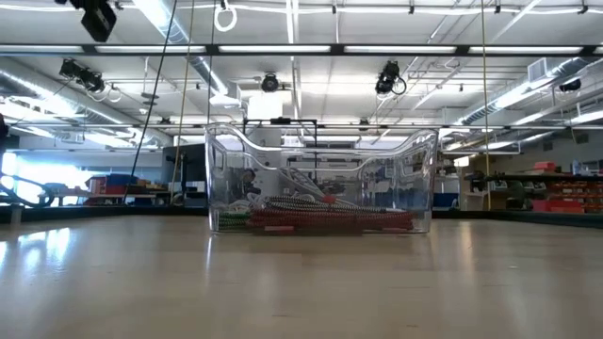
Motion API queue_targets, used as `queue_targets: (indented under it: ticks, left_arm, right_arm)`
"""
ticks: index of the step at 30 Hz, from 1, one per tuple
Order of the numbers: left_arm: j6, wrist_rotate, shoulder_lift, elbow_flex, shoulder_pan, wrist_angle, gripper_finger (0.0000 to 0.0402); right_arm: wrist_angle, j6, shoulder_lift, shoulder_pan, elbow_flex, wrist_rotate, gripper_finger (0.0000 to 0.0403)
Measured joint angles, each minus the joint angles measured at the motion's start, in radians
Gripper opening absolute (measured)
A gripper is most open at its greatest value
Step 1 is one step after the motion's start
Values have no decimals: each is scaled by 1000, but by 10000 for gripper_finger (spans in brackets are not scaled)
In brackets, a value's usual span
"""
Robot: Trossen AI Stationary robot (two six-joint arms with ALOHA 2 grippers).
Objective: Pick and place USB-C Cables
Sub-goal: Return to Home Position
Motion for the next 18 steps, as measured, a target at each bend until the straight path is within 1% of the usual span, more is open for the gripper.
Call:
queue_targets:
  ticks: [3, 6, 8, 11, 18]
  left_arm:
    - [-34, 14, -98, -120, -7, 96, 3]
    - [-66, 15, -189, -215, -9, 154, 2]
    - [-74, 18, -247, -261, -8, 183, 2]
    - [-78, 22, -318, -299, -8, 194, 1]
    - [-72, 30, -319, -321, -8, 165, 1]
  right_arm:
    - [127, 13, -137, 69, -145, 5, 0]
    - [273, 18, -257, 114, -327, 7, 0]
    - [373, 27, -331, 133, -452, 24, 0]
    - [512, 70, -435, 151, -636, 39, 0]
    - [919, 140, -608, 184, -1043, 44, 0]
